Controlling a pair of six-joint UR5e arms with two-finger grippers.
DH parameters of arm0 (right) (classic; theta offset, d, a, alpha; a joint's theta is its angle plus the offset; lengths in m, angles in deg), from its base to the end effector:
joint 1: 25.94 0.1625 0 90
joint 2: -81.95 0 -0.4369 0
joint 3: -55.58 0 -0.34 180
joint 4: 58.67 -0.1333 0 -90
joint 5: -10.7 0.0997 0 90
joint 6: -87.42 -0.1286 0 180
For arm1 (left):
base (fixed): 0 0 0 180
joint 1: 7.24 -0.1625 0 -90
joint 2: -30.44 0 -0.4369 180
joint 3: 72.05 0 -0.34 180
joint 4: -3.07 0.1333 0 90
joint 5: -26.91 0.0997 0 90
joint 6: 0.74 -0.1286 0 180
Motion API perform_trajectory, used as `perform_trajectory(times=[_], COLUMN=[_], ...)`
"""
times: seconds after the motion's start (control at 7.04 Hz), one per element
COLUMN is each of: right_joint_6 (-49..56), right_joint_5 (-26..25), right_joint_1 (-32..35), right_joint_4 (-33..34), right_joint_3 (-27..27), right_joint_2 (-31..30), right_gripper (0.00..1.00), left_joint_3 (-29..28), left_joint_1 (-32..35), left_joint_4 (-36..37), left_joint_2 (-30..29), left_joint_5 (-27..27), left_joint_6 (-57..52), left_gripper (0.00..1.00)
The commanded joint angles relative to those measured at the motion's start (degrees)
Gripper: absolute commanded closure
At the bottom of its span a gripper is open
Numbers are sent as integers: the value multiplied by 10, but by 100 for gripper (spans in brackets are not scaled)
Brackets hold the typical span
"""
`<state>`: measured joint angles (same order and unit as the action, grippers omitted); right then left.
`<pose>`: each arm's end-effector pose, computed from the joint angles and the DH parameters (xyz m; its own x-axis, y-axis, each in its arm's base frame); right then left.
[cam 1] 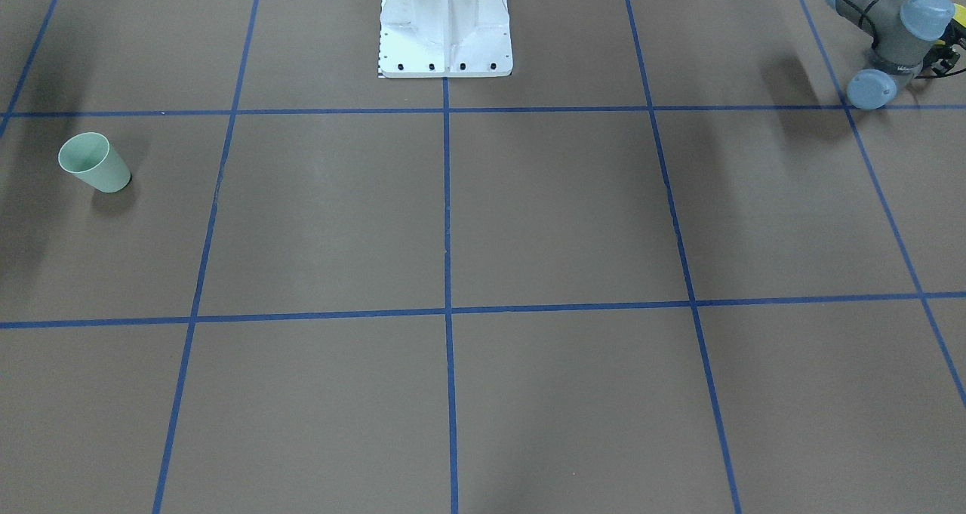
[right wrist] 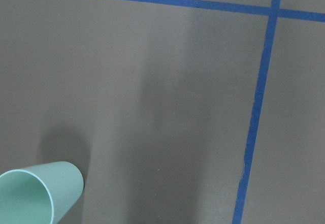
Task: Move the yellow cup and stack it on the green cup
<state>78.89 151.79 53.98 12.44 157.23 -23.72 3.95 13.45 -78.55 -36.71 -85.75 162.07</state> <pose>-0.0265 -0.3388 0.6595 0.6021 -0.1620 0.7818 0.0807 0.9865 0.1422 0.0531 -0.1096 0.9234 -0.3612 -0.8059 0.4690 0.8014 -0.0111 0.5980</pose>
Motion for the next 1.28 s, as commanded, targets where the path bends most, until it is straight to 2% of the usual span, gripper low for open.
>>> perform_trajectory(times=[0.0,0.14,0.28,0.43,0.57,0.99,1.14], right_joint_6=[-8,-17,-31,-32,-32,-38,-51], right_joint_5=[1,0,1,1,3,0,-2], right_joint_1=[0,0,0,0,0,0,0], right_joint_4=[0,1,1,0,-1,1,2], right_joint_3=[7,6,7,6,7,-7,-12], right_joint_2=[2,9,16,17,17,32,49], right_gripper=[0,0,0,0,0,0,0], left_joint_3=[1,12,39,48,50,56,58], left_joint_1=[0,3,10,27,96,298,332], left_joint_4=[-70,-78,-129,-150,-152,-149,-150], left_joint_2=[60,63,79,87,76,-63,-112], left_joint_5=[37,61,128,168,229,413,447], left_joint_6=[-46,-68,-85,-117,-162,-388,-454], left_gripper=[100,100,100,100,100,100,100])
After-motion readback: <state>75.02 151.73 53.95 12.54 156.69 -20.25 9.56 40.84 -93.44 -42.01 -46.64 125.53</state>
